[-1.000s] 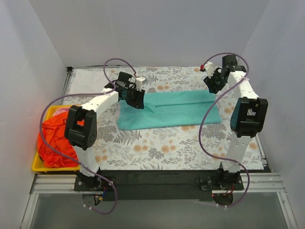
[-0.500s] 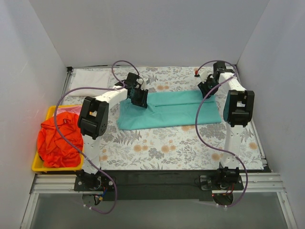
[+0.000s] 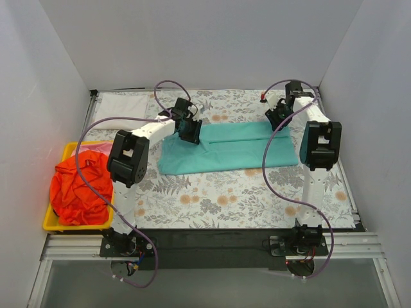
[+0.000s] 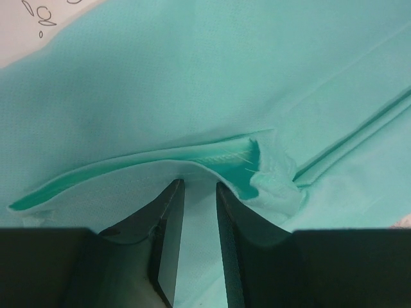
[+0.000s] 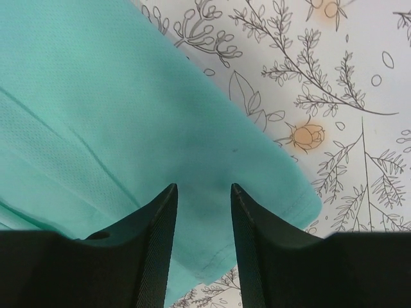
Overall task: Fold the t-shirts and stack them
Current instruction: Fold the tshirt
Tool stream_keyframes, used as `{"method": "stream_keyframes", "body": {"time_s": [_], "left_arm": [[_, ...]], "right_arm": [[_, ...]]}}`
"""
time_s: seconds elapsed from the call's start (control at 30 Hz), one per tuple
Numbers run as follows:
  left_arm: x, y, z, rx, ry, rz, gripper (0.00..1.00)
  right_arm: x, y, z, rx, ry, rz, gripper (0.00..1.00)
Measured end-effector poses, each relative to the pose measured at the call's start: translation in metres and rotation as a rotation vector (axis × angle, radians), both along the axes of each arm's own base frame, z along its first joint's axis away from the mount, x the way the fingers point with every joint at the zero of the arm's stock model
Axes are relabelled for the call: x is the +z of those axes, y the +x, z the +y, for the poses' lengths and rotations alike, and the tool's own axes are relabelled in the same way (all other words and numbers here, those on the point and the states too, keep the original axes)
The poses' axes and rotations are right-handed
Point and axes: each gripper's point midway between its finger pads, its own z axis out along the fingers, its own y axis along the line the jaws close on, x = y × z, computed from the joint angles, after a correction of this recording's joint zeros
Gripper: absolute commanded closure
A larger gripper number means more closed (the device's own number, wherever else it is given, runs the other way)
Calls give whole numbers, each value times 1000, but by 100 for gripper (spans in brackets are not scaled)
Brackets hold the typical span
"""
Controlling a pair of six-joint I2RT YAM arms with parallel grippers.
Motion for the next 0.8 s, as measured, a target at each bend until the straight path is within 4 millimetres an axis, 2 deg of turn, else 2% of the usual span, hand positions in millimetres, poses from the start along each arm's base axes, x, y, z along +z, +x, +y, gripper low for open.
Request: {"method": "stream_keyframes", "body": {"time_s": [0.13, 0.2, 0.27, 0.33, 0.4, 0.47, 0.57, 0.6, 0.67, 0.73, 0.8], "left_arm": [[-15, 1, 4, 14, 49, 18, 74], [-14, 6, 6, 21, 66, 4, 74], [-16, 8, 8, 21, 84, 2, 75], [-16, 15, 10, 21, 108, -9, 77], [-17, 23, 10, 6, 133, -30, 78], [-17, 41, 7, -18, 156, -69, 78], [-16, 78, -3, -49, 173, -141, 78], [-15, 93, -8, -57, 171, -174, 78], [-12, 114, -15, -62, 158, -225, 78], [-9, 124, -19, -60, 141, -257, 77], [-6, 127, -22, -62, 119, -268, 76]], "right_arm": [[-2, 0, 4, 28, -26, -7, 58], [-9, -4, 6, 46, -40, -2, 60], [-7, -7, 4, 58, -60, -11, 61], [-8, -19, 2, 73, -71, -8, 61], [-10, -40, -2, 91, -89, 12, 61], [-10, -66, -2, 114, -102, 31, 61], [-11, -125, 2, 161, -107, 94, 61], [-12, -152, 7, 184, -107, 130, 61], [-13, -203, 24, 259, -97, 186, 60], [-7, -252, 51, 357, -55, 244, 60], [4, -284, 76, 448, -10, 278, 59]]}}
